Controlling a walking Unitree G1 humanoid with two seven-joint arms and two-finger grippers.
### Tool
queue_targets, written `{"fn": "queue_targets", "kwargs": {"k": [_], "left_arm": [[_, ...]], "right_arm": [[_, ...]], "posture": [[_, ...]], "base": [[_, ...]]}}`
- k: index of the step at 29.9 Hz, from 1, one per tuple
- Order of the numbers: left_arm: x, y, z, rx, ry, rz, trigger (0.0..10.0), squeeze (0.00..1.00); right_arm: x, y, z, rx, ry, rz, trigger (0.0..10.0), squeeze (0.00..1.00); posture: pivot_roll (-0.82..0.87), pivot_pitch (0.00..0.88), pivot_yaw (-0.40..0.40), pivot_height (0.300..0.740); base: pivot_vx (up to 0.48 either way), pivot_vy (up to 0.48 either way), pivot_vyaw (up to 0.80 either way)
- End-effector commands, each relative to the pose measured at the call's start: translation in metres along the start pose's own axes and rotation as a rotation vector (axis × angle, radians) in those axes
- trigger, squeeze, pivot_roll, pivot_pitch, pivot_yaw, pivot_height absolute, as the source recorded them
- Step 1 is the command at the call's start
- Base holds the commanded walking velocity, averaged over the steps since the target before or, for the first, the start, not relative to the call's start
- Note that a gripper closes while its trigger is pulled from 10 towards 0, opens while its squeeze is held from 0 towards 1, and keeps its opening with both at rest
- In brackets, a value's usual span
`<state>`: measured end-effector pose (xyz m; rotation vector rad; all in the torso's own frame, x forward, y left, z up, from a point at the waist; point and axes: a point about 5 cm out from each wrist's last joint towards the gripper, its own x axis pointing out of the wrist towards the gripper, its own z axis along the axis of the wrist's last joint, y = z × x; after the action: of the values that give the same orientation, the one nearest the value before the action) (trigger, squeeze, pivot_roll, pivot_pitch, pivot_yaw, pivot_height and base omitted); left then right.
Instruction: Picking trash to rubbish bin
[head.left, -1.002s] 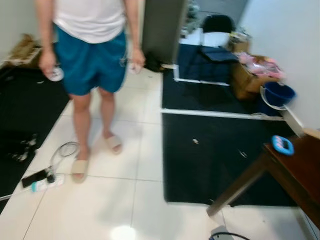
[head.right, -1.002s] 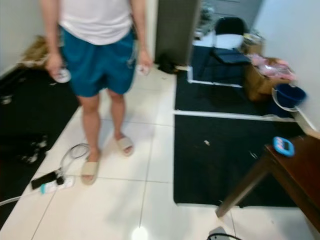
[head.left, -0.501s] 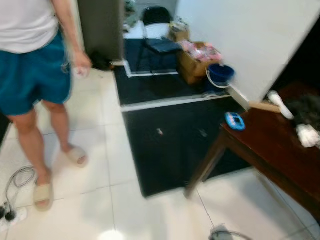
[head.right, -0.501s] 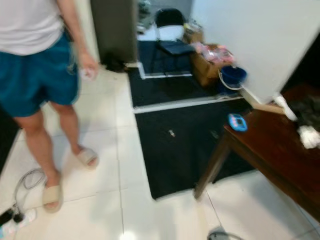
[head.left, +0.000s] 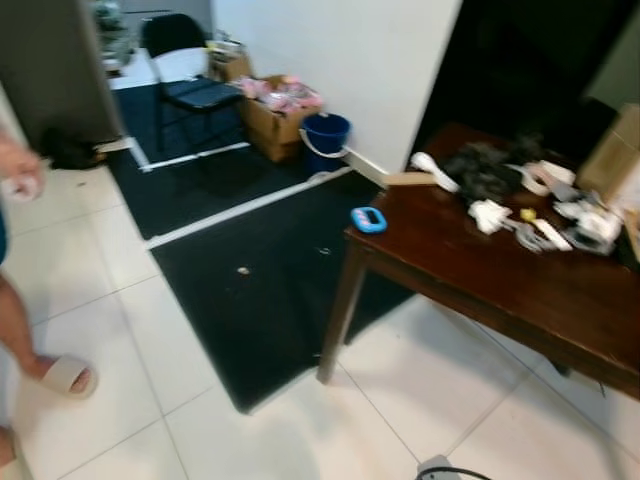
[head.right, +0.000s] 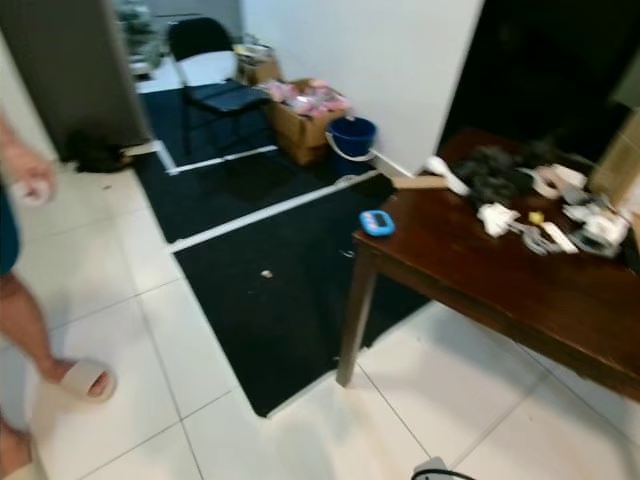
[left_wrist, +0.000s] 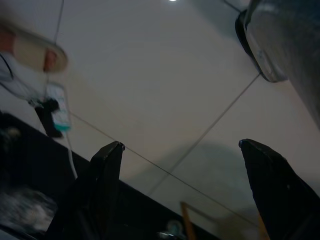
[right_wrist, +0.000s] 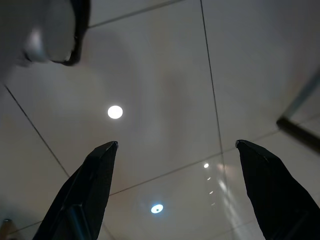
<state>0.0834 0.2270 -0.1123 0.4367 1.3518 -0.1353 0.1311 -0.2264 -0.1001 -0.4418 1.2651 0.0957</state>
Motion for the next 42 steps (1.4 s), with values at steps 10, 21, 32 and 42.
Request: {"fn": "queue_targets", "kwargs": {"k": [10, 21, 32, 42], "left_arm": [[0.0, -0.008, 0.002, 0.005, -0.007, -0.015, 10.0, 0.0], [0.0, -0.011, -0.005, -0.009, 0.009, -0.021, 10.0, 0.0], [0.0, -0.01, -0.012, -0.03, 0.029, -0.019, 10.0, 0.0], [-0.001, -0.009, -0.015, -0.039, 0.039, -0.021, 10.0, 0.0]], "right_arm": [[-0.001, -0.015, -0.006, 0.006, -0.006, -0.02, 10.0, 0.0], [0.0, 0.004, 0.004, 0.012, -0.053, 0.047, 10.0, 0.0], [0.0, 0.012, 0.0, 0.035, -0.043, 0.048, 10.0, 0.0], [0.0, 0.006, -0.003, 0.039, -0.041, 0.038, 10.0, 0.0]], "posture": [[0.03, 0.045, -0.04, 0.74], [0.04, 0.064, -0.041, 0.74], [0.03, 0.077, -0.037, 0.74], [0.03, 0.08, -0.037, 0.74]], "base": [[0.0, 0.0, -0.64], [0.0, 0.0, 0.14], [0.0, 0.0, 0.62], [0.0, 0.0, 0.0]]}}
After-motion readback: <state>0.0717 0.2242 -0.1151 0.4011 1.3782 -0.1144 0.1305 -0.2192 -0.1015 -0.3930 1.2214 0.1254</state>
